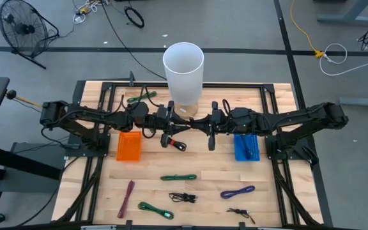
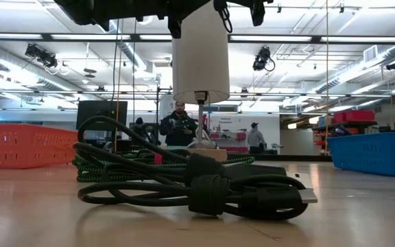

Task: Pick & Place USB Port
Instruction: Put the black charger cable into the orange bin

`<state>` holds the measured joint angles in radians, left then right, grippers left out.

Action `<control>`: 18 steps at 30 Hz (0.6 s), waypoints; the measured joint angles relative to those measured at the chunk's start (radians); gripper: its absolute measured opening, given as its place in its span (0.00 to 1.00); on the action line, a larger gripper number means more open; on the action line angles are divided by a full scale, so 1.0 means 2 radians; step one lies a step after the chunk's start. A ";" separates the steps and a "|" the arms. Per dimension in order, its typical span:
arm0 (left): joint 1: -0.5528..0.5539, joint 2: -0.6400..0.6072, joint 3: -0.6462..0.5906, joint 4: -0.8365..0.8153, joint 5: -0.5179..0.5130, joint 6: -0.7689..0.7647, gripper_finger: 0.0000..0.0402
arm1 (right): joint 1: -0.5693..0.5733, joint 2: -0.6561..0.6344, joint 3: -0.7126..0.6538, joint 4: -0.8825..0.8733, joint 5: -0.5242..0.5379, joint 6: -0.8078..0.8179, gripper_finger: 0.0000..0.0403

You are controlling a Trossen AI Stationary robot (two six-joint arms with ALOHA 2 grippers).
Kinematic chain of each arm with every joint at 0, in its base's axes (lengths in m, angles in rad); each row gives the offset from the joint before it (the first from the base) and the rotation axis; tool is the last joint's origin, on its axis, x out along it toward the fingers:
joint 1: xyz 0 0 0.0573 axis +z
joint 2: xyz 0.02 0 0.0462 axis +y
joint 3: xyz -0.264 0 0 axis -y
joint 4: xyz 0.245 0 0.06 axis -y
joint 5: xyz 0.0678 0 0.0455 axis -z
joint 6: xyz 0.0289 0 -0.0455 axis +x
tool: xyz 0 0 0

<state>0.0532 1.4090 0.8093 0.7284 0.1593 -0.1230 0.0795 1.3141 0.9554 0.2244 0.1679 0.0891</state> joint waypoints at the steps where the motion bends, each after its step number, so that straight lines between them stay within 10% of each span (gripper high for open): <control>1: 0.000 0.000 0.000 0.000 0.000 0.000 0.21 | 0.000 0.000 0.000 0.001 -0.001 0.000 0.00; 18: -0.003 0.000 0.001 -0.008 0.001 0.002 0.01 | 0.000 0.000 0.000 -0.004 -0.002 0.000 0.06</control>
<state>0.0463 1.4090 0.8104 0.7131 0.1612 -0.1196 0.0799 1.3131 0.9554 0.2162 0.1636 0.0892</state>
